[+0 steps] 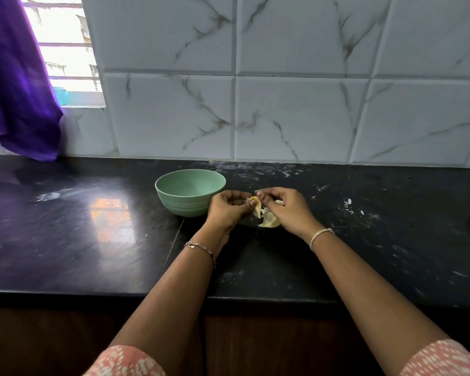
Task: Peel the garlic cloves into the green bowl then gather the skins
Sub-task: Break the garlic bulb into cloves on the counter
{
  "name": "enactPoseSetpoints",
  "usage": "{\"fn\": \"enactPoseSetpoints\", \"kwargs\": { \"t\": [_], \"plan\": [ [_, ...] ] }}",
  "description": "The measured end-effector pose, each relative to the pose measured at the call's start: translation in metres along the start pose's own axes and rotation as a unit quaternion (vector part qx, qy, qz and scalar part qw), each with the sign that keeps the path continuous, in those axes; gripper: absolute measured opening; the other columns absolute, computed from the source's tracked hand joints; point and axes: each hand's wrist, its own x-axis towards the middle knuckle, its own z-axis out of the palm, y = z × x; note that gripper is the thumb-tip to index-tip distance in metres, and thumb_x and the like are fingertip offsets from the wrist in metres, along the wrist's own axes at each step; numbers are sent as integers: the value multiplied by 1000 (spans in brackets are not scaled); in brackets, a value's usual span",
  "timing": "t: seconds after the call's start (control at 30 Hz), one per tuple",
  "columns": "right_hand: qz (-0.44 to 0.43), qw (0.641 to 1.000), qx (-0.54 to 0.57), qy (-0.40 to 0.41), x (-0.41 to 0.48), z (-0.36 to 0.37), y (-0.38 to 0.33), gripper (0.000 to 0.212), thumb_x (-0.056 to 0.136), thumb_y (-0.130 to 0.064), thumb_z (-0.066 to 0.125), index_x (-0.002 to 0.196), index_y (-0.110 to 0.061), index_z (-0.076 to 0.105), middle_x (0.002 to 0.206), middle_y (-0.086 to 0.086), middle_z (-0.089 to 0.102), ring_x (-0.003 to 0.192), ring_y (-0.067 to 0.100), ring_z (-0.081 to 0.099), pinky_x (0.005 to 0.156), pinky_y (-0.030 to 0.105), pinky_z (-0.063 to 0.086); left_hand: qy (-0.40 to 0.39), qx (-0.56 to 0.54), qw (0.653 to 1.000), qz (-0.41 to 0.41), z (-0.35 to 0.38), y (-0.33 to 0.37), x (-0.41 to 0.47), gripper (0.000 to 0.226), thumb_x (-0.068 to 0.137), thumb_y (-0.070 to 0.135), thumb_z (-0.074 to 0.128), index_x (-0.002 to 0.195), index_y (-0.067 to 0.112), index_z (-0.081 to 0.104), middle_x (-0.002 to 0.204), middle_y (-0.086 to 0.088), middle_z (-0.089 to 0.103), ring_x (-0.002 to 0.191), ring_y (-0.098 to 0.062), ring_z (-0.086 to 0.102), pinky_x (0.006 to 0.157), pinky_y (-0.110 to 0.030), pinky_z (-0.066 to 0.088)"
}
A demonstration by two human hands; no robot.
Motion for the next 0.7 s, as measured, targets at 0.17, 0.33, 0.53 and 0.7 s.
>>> {"fn": "enactPoseSetpoints", "kwargs": {
  "t": [0.17,0.33,0.53,0.7],
  "plan": [
    [23,997,67,-38,5,4,5,12,84,-27,76,95,-27,76,91,-6,76,91,11,71,91,43,56,-5,5,1000,11,1,0,-1,13,78,-5,73,82,5,64,75,-12,66,59,-8,65,64,-17,56],
    [42,995,91,-28,4,5,6,6,83,-23,76,87,-28,76,87,-2,76,88,16,72,89,45,56,11,73,996,52,4,-4,-1,15,77,-2,75,79,9,66,75,-12,68,66,-14,65,70,-25,57],
    [63,988,137,-31,2,5,3,6,84,-17,75,84,-23,77,85,5,76,88,24,73,95,52,52,24,135,987,82,4,-8,3,13,75,7,80,76,15,71,81,-12,74,74,-20,67,81,-38,58],
    [37,999,-2,29,5,8,1,22,82,-33,75,70,-50,71,78,-14,74,95,11,67,102,38,45,49,90,993,55,6,-6,1,13,75,1,78,75,12,72,80,-15,73,72,-23,67,78,-39,58]
  ]
}}
